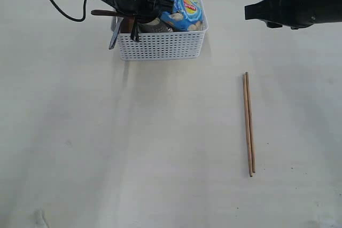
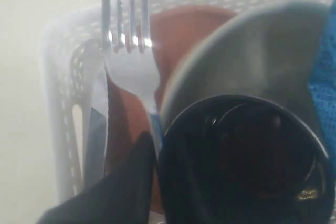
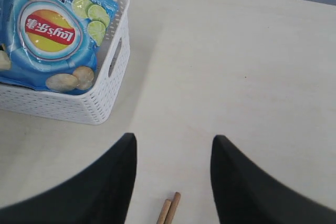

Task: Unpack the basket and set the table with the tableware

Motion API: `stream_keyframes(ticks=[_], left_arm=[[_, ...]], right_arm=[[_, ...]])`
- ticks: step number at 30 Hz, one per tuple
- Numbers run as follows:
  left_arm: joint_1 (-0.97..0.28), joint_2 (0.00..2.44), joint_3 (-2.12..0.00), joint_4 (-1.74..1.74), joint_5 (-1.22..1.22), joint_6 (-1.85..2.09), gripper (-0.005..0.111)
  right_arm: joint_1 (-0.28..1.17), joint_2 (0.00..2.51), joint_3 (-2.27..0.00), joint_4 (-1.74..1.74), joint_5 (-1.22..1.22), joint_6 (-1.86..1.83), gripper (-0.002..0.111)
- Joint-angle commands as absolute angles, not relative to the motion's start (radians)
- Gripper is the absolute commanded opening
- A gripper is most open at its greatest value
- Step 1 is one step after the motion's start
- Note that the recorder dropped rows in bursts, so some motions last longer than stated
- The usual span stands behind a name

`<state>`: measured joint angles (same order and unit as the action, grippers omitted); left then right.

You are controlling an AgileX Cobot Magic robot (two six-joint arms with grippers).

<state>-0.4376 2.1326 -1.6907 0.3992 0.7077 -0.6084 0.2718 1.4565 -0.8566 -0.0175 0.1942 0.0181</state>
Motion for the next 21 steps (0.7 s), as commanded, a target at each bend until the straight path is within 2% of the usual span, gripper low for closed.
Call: stream_keyframes(ticks=[1, 11, 16, 18, 21], left_arm=[[-0.437, 2.125, -1.685, 0.407, 0.738, -0.606, 0.0], [-0.437, 2.125, -1.685, 0.406, 0.738, -0.606, 0.002], [-0.437, 2.127, -1.685, 0.384, 0.737, -0.575, 0.033], [-0.437, 2.129, -1.685, 0.384, 0.737, -0.576, 0.037], [-0.437, 2.129, -1.685, 0.384, 0.736, -0.576, 0.035]], right_arm=[[0.269, 1.451, -0.86, -0.031, 0.2, 0.007, 0.044], [0.269, 1.451, -0.86, -0.03, 0.2, 0.007, 0.044], [0.269, 1.451, -0.86, -0.03, 0.2, 0.007, 0.044], [0.269, 1.451, -0.86, -0.03, 0.2, 0.007, 0.044], [0.269, 1.451, -0.86, -0.03, 0.2, 0.007, 0.044]])
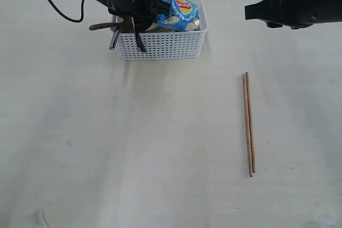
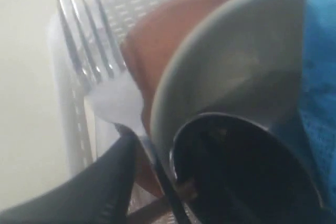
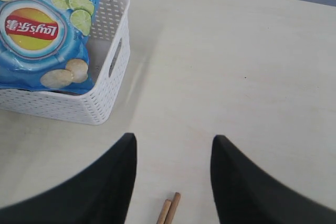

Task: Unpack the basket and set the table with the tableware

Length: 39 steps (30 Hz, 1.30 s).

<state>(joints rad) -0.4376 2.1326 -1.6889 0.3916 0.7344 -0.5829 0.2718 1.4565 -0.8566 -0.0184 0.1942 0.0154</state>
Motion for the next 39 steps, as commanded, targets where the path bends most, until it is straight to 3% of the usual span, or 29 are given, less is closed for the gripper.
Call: stream_keyframes(ticks=[1, 10, 29, 34, 39], left_arm=[[-0.437, 2.129, -1.685, 0.384, 0.736, -0.576, 0.034], [-0.437, 2.129, -1.685, 0.364, 0.744, -0.58, 0.016], [-0.437, 2.129, -1.685, 0.35, 0.796, -0.582, 0.015], [-0.437, 2.129, -1.685, 0.35, 0.796, -0.582, 0.0], [-0.437, 2.129, -1.685, 0.353, 0.794, -0.582, 0.0]], right_arm=[[0.269, 1.451, -0.86, -0.03, 0.2, 0.007, 0.044], [0.269, 1.451, -0.86, -0.03, 0.198, 0.012, 0.044], [0.269, 1.451, -0.86, -0.027, 0.19, 0.012, 0.044], [0.269, 1.451, -0.86, -0.027, 0.186, 0.012, 0.044], [0.269, 1.451, -0.86, -0.027, 0.183, 0.012, 0.044]])
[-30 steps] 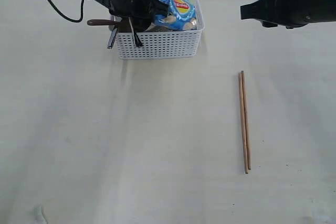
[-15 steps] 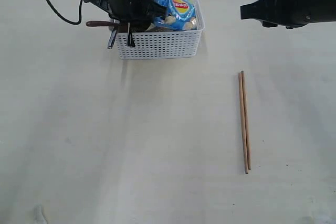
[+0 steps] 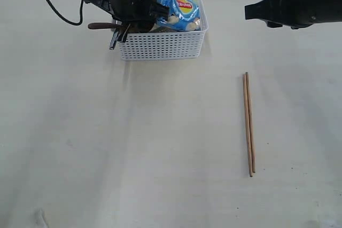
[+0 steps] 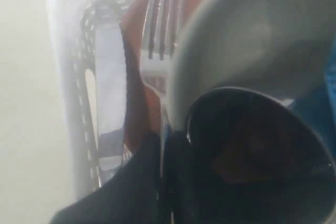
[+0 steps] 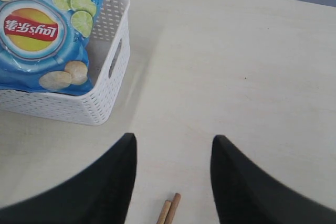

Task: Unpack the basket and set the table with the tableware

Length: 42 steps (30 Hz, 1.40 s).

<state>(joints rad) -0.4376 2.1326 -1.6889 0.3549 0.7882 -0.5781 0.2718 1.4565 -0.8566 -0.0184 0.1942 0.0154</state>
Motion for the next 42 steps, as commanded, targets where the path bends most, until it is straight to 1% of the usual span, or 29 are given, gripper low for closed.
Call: stream_keyframes(ticks=[1, 11, 36, 42], left_arm=[[-0.437, 2.129, -1.685, 0.354, 0.792, -0.582, 0.0], [-0.437, 2.076, -1.685, 0.37, 0.759, -0.578, 0.0], [-0.435, 1.991, -1.685, 0.415, 0.826, -0.546, 0.0], [-0.435, 1.965, -1.685, 0.411, 0.858, -0.421, 0.0]], right_arm=[[0.269, 1.451, -0.86, -0.027, 0.183, 0.012, 0.044], [0.269, 1.451, -0.86, -0.027, 0.175, 0.012, 0.044], [0.269, 1.451, -0.86, -0.027, 0.173, 0.012, 0.044], [0.269, 1.451, -0.86, -0.027, 0.173, 0.012, 0.044]])
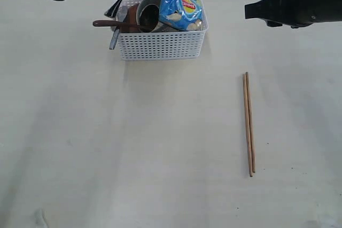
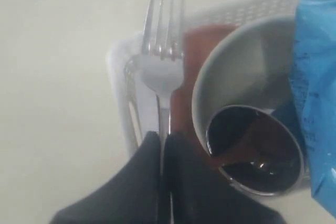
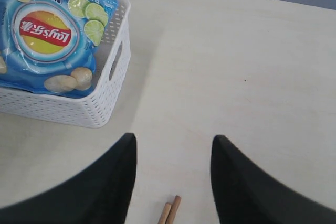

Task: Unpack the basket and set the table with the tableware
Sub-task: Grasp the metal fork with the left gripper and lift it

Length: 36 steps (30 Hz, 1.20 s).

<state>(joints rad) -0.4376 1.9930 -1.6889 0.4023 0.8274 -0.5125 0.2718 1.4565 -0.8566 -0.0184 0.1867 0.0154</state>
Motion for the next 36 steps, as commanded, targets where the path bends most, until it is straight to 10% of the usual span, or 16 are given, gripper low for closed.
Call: stream_keyframes(ticks=[1, 25, 36], left_arm=[[-0.435, 1.959, -1.685, 0.411, 0.87, -0.402, 0.0], [-0.437, 1.547, -1.398, 0.12, 1.052, 0.115, 0.0], [-0.437, 1.552, -1.391, -0.264, 1.221, 1.29, 0.0]], right_arm=[[0.269, 1.451, -0.86, -0.027, 0.173, 0.012, 0.044], [0.269, 1.451, -0.86, -0.027, 0.272, -0.087, 0.044], [0.269, 1.451, -0.86, -0.034, 0.304, -0.124, 0.044]])
